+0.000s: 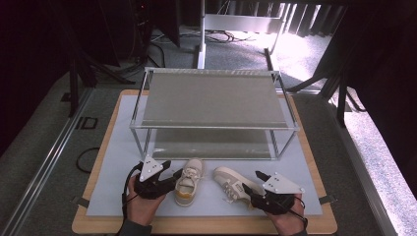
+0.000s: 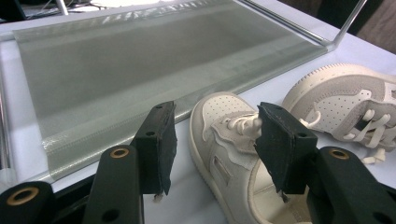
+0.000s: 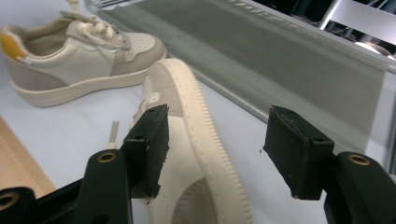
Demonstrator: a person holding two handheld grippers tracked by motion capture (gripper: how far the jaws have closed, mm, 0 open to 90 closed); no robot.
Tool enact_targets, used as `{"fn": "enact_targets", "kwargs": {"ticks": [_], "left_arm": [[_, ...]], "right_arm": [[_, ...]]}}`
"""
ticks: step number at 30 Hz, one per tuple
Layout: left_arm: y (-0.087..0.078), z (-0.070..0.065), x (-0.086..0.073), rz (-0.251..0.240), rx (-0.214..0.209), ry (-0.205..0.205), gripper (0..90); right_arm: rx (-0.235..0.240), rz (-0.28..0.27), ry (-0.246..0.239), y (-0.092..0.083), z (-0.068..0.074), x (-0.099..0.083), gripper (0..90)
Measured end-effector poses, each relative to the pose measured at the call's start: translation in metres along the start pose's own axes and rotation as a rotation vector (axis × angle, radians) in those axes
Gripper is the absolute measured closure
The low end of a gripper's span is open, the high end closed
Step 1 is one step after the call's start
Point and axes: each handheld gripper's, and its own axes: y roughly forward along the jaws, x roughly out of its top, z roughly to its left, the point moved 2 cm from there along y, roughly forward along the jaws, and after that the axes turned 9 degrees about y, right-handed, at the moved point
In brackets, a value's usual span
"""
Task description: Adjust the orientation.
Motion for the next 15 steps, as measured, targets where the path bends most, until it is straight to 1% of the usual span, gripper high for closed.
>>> {"fn": "enact_targets", "kwargs": {"ticks": [5,6,15], "left_arm": [[0.001,-0.001,-0.001,0.004,-0.001,-0.003,47.4],[0.001,-0.001,-0.001,0.003,0.000,-0.004,47.4],[0.001,-0.002,-0.002,0.004,0.000,-0.007,47.4]], "right_arm": [[0.022,0.010,-0.028,0.001,0.006,-0.002,39.2],[0.027,0.010,-0.040,0.001,0.007,-0.002,39.2],[0.055,0.029,-0.077,0.002,0.015,-0.006,38.0]]}}
